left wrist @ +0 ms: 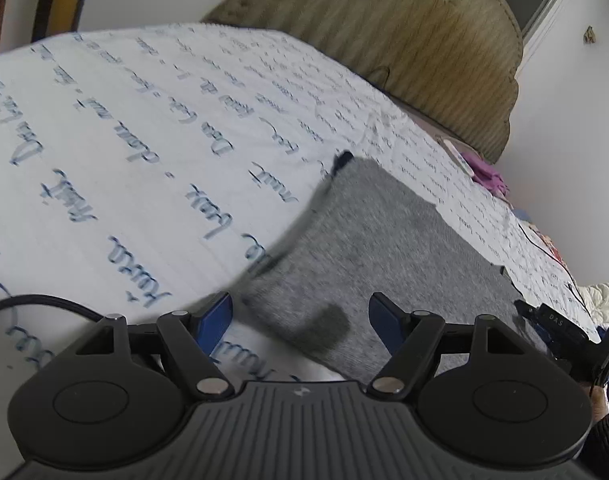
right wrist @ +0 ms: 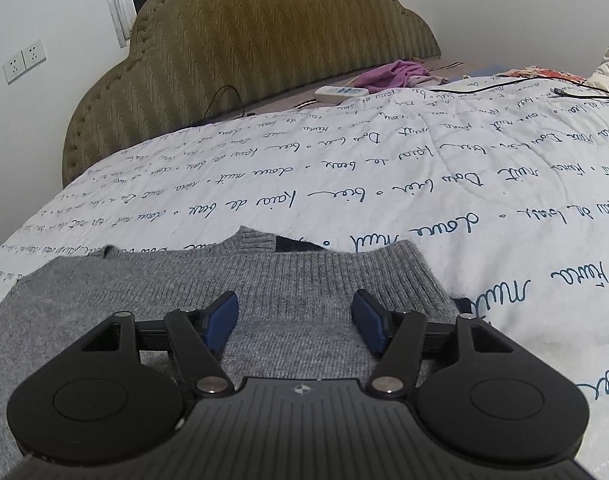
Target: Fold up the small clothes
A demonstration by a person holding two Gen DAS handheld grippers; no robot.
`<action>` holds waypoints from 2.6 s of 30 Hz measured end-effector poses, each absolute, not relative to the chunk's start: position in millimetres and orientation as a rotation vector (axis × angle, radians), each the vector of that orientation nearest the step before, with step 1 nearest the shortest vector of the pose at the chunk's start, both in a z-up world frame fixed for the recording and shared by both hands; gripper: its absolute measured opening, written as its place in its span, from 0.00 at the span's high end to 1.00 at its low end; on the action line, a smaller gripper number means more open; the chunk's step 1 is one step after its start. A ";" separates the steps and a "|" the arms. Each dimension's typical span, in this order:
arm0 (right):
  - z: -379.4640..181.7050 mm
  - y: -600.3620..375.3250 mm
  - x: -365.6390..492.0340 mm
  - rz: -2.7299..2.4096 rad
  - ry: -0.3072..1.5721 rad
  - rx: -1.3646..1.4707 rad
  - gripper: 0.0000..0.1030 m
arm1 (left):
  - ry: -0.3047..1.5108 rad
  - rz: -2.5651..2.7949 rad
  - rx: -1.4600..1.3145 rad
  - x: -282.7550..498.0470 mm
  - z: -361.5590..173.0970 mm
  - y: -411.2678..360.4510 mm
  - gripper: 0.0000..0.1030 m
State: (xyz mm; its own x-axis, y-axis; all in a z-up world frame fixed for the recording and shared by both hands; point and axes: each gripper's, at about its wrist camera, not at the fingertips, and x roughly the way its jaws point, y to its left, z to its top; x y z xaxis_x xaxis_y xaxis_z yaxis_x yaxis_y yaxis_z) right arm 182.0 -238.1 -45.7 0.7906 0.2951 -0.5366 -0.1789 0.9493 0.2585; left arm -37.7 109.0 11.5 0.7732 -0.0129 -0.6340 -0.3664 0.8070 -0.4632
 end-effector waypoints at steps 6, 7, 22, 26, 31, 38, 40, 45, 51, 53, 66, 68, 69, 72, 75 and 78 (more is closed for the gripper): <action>-45.8 -240.5 179.6 0.255 0.601 0.219 0.36 | 0.717 0.286 -0.702 -11.2 5.8 117.1 0.87; -45.9 -240.8 179.3 0.255 0.600 0.222 0.36 | 0.715 0.297 -0.712 -10.7 5.9 116.3 0.87; 49.9 -144.2 188.1 0.526 0.766 0.253 0.29 | 0.590 0.088 -0.239 -14.4 43.3 16.3 0.93; 51.5 -65.3 207.2 0.760 0.990 0.292 0.25 | 0.589 0.062 -0.213 -14.2 38.8 8.8 0.93; 41.4 23.5 214.6 0.747 1.070 0.033 0.27 | 0.593 0.028 -0.196 -13.1 34.0 7.2 0.93; 9.3 83.7 198.8 0.678 1.093 -0.372 0.59 | 0.619 0.010 -0.184 -7.2 23.6 7.4 0.93; 3.6 76.5 198.7 0.667 1.074 -0.381 0.66 | 0.624 0.007 -0.192 -6.6 22.6 10.2 0.93; 11.1 34.4 212.9 0.709 1.078 -0.182 0.87 | 0.630 -0.010 -0.197 -6.6 23.0 5.6 0.93; 18.7 -25.5 222.2 0.742 1.056 0.025 0.88 | 0.627 -0.057 -0.177 -2.2 29.6 -10.6 0.93; 20.8 -43.0 221.5 0.745 1.038 0.062 0.89 | 0.623 -0.082 -0.165 -0.4 32.7 -19.3 0.93; 30.1 -181.8 230.8 0.700 0.966 0.259 0.88 | 0.597 -0.280 -0.061 21.6 51.7 -102.0 0.93; 29.6 -205.7 226.0 0.668 0.944 0.252 0.88 | 0.594 -0.329 -0.042 23.7 53.1 -119.6 0.93; 30.8 -217.8 222.6 0.657 0.930 0.246 0.88 | 0.593 -0.356 -0.034 24.4 53.3 -130.0 0.93; 37.6 -260.7 212.9 0.648 0.883 0.267 0.88 | 0.596 -0.425 -0.010 30.0 48.3 -160.4 0.93; 24.0 -300.8 215.5 0.594 0.907 0.305 0.88 | 0.650 -0.457 0.009 38.4 34.4 -188.8 0.93; -1.0 -328.5 217.2 0.528 0.945 0.333 0.88 | 0.712 -0.464 0.021 45.0 18.7 -203.8 0.93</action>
